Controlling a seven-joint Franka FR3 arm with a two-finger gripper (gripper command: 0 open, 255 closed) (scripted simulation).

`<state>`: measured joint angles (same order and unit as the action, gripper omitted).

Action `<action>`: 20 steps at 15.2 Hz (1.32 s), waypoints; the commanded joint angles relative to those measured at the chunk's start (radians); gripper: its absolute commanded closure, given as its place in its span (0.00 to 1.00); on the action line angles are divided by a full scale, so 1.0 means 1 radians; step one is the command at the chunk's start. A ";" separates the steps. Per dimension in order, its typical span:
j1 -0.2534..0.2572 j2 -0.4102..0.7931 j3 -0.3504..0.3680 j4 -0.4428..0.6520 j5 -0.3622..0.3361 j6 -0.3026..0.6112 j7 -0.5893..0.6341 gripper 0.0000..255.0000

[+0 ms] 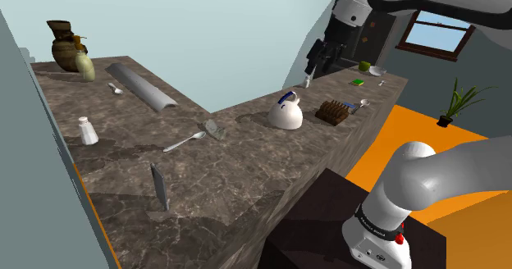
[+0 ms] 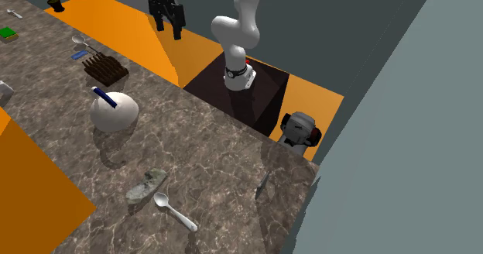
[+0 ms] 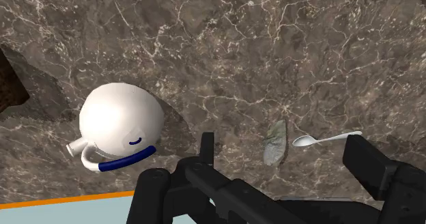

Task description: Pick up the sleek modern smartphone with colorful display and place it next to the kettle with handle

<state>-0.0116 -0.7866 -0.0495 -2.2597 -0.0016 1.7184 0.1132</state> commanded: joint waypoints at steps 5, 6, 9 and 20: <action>0.025 0.039 0.076 -0.032 0.032 0.066 0.071 0.00; 0.032 0.051 0.095 -0.037 0.039 0.082 0.089 0.00; 0.050 0.095 0.153 -0.046 0.058 0.132 0.143 0.00; 0.093 0.333 0.366 0.006 0.078 0.308 0.348 0.00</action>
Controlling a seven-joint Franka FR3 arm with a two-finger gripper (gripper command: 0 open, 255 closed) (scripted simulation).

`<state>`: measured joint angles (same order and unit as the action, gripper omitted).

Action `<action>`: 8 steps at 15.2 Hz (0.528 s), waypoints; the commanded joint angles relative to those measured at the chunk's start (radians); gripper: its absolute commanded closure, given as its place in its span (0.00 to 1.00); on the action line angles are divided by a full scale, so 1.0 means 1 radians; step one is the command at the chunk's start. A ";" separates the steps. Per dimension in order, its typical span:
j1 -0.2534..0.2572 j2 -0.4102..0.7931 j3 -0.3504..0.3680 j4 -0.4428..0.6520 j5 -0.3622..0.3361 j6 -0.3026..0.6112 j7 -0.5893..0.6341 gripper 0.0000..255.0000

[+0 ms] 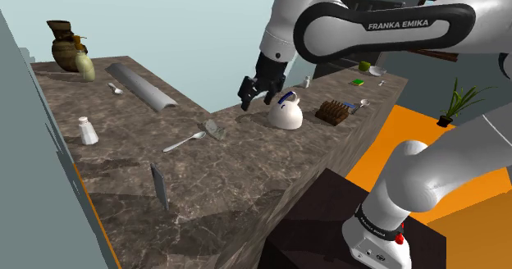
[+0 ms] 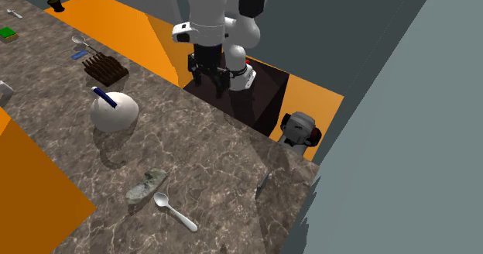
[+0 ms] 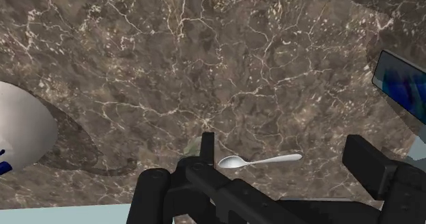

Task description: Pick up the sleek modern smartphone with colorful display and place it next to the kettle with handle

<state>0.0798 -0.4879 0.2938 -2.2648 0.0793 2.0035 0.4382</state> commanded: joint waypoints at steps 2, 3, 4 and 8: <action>0.004 0.090 0.061 0.035 -0.014 0.050 0.064 0.00; 0.005 0.118 0.081 0.048 -0.021 0.063 0.086 0.00; 0.006 0.148 0.100 0.063 -0.031 0.076 0.108 0.00; 0.010 0.276 0.175 0.133 -0.086 0.118 0.205 0.00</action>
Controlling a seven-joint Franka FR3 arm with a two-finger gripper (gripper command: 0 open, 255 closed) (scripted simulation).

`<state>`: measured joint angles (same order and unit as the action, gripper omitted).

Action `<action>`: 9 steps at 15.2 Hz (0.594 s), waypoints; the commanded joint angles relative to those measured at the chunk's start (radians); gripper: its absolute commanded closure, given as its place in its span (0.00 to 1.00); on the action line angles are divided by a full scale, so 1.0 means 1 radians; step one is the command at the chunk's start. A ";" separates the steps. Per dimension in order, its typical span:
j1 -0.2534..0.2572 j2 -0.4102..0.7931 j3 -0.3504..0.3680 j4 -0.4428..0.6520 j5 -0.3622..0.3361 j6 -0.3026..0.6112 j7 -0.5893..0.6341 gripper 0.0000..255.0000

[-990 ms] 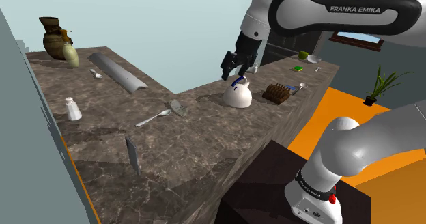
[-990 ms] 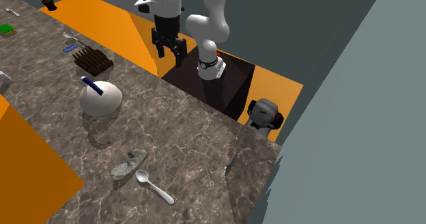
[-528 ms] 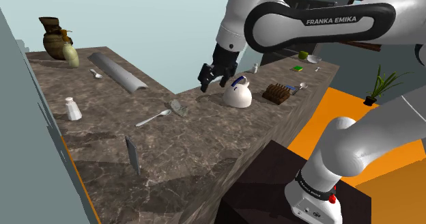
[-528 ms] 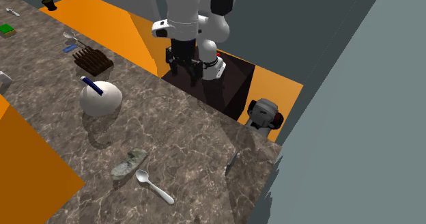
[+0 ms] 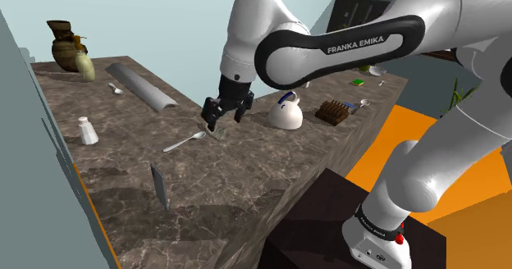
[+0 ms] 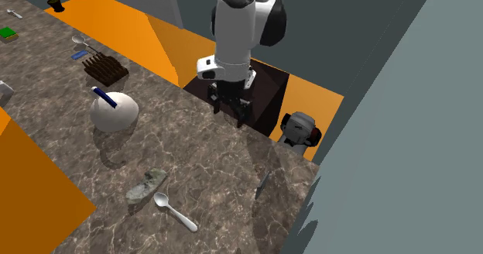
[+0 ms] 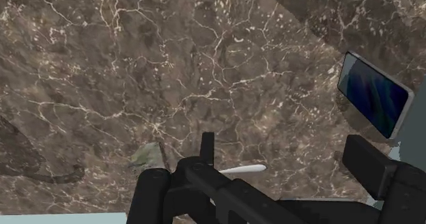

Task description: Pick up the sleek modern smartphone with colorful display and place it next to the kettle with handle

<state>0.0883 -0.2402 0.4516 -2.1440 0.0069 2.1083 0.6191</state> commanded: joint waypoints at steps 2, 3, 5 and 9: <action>0.006 0.099 0.051 0.054 -0.053 0.028 0.077 0.00; 0.009 0.135 0.067 0.077 -0.076 0.034 0.105 0.00; 0.020 0.211 0.095 0.127 -0.127 0.041 0.161 0.00; 0.065 0.372 0.128 0.242 -0.240 0.039 0.273 0.00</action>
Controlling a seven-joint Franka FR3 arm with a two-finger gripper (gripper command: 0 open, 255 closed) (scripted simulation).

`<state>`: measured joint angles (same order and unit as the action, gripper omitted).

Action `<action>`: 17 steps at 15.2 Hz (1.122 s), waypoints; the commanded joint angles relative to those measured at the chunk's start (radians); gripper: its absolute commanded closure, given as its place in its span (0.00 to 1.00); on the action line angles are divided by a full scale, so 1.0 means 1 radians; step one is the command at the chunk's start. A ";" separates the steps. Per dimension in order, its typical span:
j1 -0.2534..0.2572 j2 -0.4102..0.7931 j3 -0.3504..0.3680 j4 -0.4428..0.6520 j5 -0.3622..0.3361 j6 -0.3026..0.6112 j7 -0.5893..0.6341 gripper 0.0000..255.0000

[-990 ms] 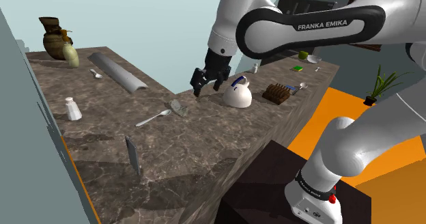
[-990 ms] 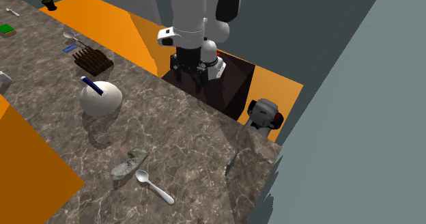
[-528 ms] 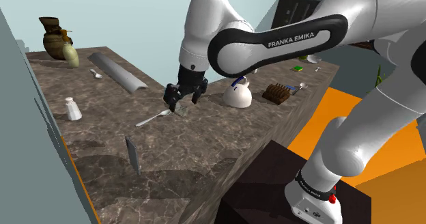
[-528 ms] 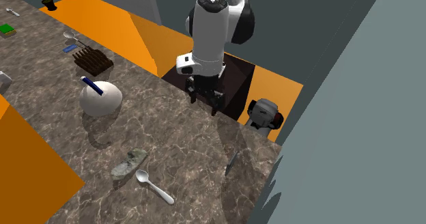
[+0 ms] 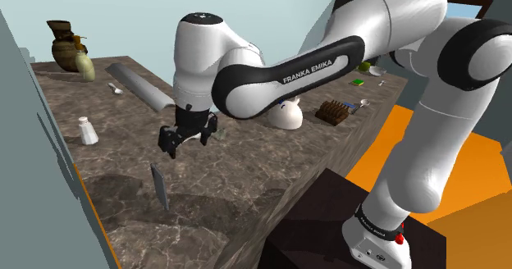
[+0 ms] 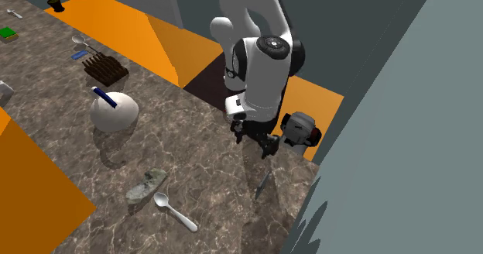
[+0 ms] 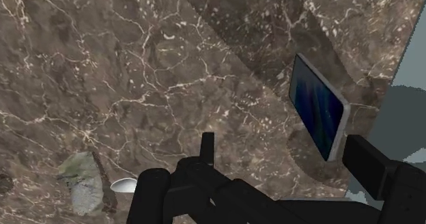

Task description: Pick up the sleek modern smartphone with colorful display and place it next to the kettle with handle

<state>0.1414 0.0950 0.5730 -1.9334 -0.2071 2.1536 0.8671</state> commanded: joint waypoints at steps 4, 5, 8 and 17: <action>0.087 0.201 0.008 0.170 -0.135 -0.031 0.118 0.00; 0.110 0.242 0.004 0.208 -0.158 -0.040 0.137 0.00; 0.128 0.281 -0.005 0.225 -0.182 -0.026 0.154 0.00; 0.135 0.322 -0.022 0.207 -0.213 0.026 0.172 0.00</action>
<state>0.2765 0.4161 0.5518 -1.7264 -0.4191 2.1790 1.0388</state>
